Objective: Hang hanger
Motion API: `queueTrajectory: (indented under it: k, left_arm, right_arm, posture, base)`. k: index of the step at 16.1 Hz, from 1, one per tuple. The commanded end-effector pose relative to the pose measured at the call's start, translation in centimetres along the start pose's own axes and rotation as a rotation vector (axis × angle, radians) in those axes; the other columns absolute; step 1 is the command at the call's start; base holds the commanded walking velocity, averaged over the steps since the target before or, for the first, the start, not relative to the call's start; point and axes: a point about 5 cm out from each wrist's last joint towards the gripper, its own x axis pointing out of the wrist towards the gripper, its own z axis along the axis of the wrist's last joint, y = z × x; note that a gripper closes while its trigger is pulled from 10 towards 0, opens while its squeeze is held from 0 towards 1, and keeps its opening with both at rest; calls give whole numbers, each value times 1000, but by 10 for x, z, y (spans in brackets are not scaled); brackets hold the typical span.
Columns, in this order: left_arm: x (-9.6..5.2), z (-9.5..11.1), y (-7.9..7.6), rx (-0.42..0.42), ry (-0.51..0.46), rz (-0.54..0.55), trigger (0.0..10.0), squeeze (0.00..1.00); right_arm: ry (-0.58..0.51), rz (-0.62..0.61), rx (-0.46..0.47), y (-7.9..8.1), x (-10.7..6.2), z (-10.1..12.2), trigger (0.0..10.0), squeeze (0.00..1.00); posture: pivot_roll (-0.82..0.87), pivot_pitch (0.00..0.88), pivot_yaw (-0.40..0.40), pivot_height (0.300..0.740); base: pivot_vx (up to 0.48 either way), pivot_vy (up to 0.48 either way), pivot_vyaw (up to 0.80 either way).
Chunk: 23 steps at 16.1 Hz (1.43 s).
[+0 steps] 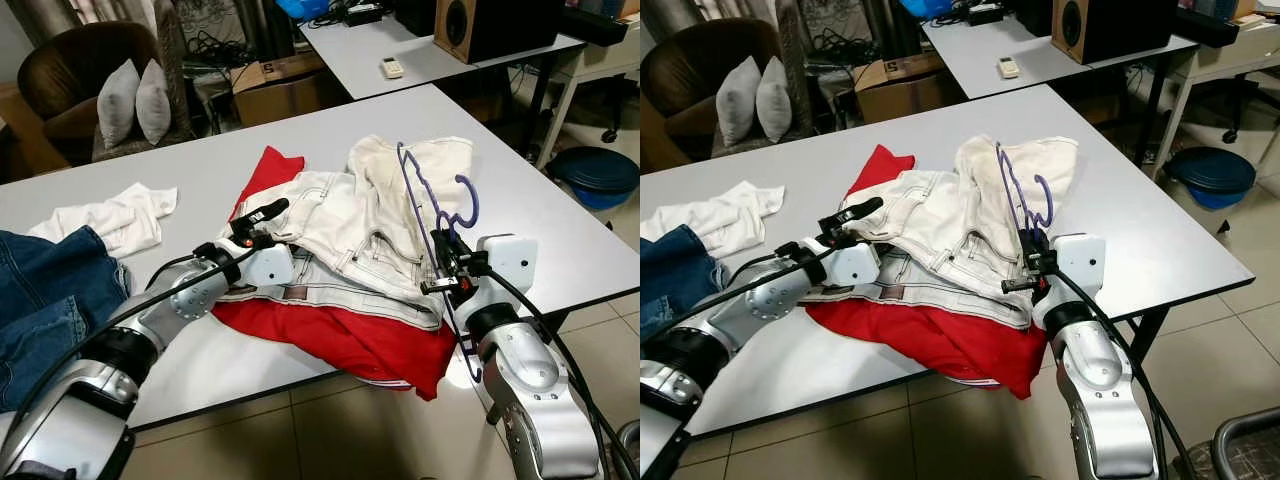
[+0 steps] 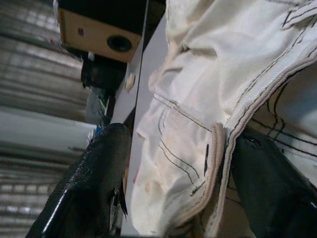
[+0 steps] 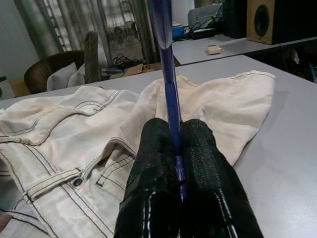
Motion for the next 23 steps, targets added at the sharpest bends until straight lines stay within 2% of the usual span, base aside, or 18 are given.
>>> queueTrajectory:
  k: [1, 2, 3, 7, 12, 13, 15, 17, 20, 21, 23]
  left_arm:
    - [0, -6, 6, 10, 45, 19, 4118, 0]
    - [3, -7, 8, 10, 69, 24, 471, 0]
    - [6, -7, 9, 1, 78, 26, 0, 0]
    - [11, -3, 8, -7, 58, -22, 0, 0]
    - [8, -13, 1, -25, 127, -80, 0, 0]
    - [6, -15, -1, -41, 139, -94, 0, 0]
    - [3, -17, -3, -69, 155, -94, 0, 0]
    - [4, -18, -4, -88, 163, -92, 0, 0]
    - [10, -13, -1, -138, 155, -93, 0, 0]
    - [13, -11, 0, -181, 152, -89, 0, 0]
    - [23, -6, 5, -322, 150, -86, 0, 0]
  right_arm:
    - [19, 16, 14, 3, 3, -4, 10000, 0]
    - [16, 17, 10, 2, 4, -4, 10000, 0]
    - [13, 18, 8, 1, 6, -3, 10000, 0]
    - [10, 18, 5, 0, 8, -3, 10000, 0]
    - [8, 23, 2, -2, 9, -3, 10000, 0]
    - [25, 0, -29, -5, 9, -5, 10000, 0]
    - [28, -1, 5, -9, 7, -6, 10000, 0]
    - [14, 57, 42, -5, 4, -2, 10000, 0]
    - [-14, 70, 7, -6, 0, 2, 10000, 0]
    - [-18, 83, -3, -8, -3, 4, 10000, 0]
    - [-26, 141, 14, -14, -11, 11, 10000, 0]
  posture:
    - [-60, 0, 160, 740]
    - [-64, 0, 158, 740]
    - [-66, 0, 159, 740]
    - [-75, 0, 165, 740]
    - [-82, 0, 157, 740]
    - [-87, 0, 155, 740]
    - [-96, 0, 154, 740]
    - [-112, 0, 158, 740]
    - [-126, 0, 160, 740]
    - [-133, 0, 164, 740]
    - [-138, 0, 166, 740]
  base:
    - [0, 0, 0]
    - [0, 0, 0]
    - [0, 0, 0]
    - [0, 0, 0]
    - [0, 0, 0]
    - [0, 0, 0]
    - [0, 0, 0]
    - [0, 0, 0]
    - [0, 0, 0]
    - [0, 0, 0]
    - [0, 0, 0]
